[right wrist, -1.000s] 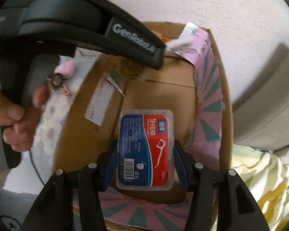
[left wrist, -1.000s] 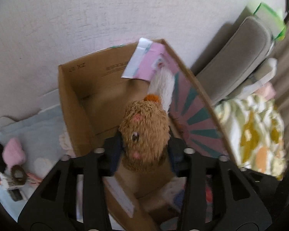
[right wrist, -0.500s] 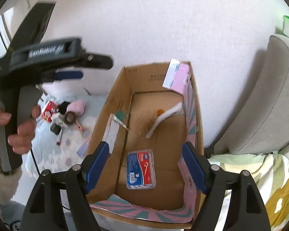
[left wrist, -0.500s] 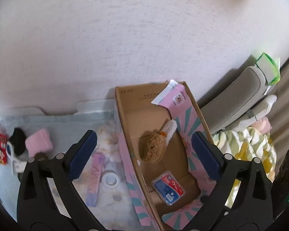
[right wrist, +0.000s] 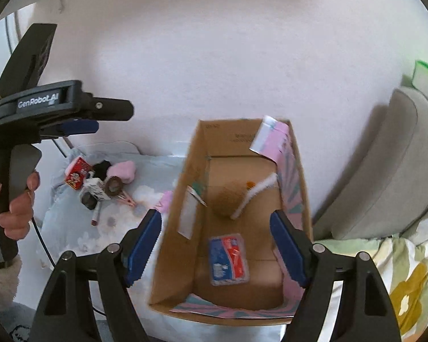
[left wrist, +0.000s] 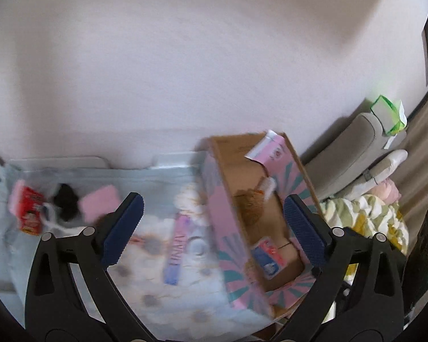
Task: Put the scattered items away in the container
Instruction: 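Carry the bear and floss box into the cardboard box and open both grippers, then return both grippers to the items on the blanket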
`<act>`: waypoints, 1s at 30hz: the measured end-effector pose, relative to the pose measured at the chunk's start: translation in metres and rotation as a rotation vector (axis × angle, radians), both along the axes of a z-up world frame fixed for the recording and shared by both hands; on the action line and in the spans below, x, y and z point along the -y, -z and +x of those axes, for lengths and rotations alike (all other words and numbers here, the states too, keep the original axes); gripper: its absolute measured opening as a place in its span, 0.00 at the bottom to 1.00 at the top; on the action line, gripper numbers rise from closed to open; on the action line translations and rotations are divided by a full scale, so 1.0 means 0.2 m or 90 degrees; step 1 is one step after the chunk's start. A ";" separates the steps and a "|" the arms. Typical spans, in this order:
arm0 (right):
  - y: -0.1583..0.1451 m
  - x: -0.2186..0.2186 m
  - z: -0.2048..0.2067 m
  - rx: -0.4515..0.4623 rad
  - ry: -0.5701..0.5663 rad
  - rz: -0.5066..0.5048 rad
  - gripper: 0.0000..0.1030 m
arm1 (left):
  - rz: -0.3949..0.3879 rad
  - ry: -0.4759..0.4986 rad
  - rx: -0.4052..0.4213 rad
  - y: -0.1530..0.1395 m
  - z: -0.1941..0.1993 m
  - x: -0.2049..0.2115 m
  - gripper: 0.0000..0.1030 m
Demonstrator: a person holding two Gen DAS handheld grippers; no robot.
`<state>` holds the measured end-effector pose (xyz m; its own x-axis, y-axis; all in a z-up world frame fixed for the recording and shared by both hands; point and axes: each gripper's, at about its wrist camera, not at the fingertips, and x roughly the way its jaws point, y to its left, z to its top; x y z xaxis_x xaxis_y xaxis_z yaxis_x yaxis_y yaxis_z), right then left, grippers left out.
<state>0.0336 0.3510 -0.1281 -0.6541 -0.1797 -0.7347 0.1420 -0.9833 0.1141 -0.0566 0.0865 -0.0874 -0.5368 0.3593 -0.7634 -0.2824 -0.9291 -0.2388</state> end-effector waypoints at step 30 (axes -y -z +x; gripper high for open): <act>0.24 0.82 -0.20 0.106 -0.057 0.047 0.73 | -0.088 -0.238 0.078 0.43 0.04 1.28 0.97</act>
<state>-0.0065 0.1867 -0.1760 -0.5070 -0.1726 -0.8445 0.2140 -0.9743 0.0706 -0.0482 -0.1692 -0.1737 -0.5133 0.0463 -0.8570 0.1033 -0.9879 -0.1153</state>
